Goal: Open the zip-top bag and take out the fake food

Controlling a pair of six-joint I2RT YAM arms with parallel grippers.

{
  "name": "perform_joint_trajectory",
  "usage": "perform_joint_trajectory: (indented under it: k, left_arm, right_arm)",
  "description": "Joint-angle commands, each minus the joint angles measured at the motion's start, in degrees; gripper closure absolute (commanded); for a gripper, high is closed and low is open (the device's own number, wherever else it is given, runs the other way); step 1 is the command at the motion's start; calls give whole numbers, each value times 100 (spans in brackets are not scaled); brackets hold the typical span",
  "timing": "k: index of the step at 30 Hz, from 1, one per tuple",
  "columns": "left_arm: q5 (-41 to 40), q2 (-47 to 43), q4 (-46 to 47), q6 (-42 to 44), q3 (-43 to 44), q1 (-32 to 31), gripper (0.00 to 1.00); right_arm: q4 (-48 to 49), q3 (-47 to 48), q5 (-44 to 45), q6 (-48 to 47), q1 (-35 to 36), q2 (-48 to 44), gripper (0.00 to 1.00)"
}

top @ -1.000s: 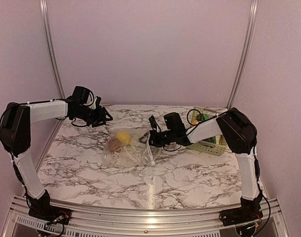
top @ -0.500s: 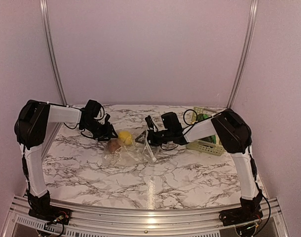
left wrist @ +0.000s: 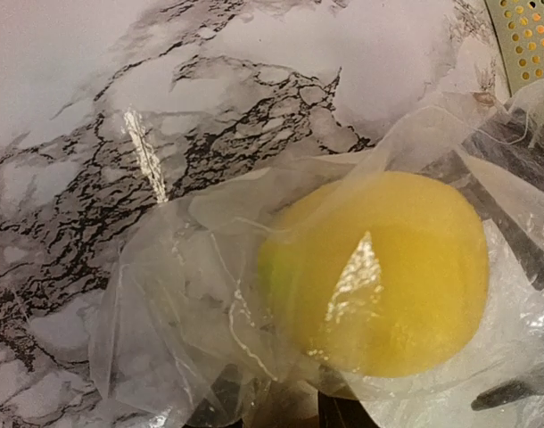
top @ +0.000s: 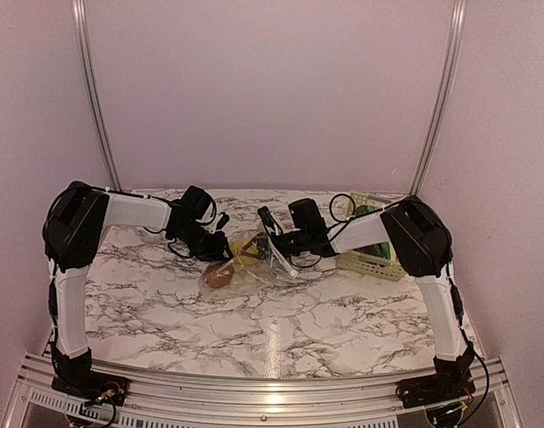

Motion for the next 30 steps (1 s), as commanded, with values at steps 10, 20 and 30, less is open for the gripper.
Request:
perform_joint_trajectory:
  k: [10, 20, 30]
  left_arm:
    - [336, 8, -7, 279, 72, -163, 82]
    - [443, -141, 255, -152, -183, 55, 100]
    - [302, -723, 792, -707, -999, 586, 100]
  right_arm:
    - [-675, 626, 443, -508, 140, 363, 21]
    - [-784, 562, 643, -592, 140, 204, 56]
    - [-574, -461, 611, -507, -35, -812, 69]
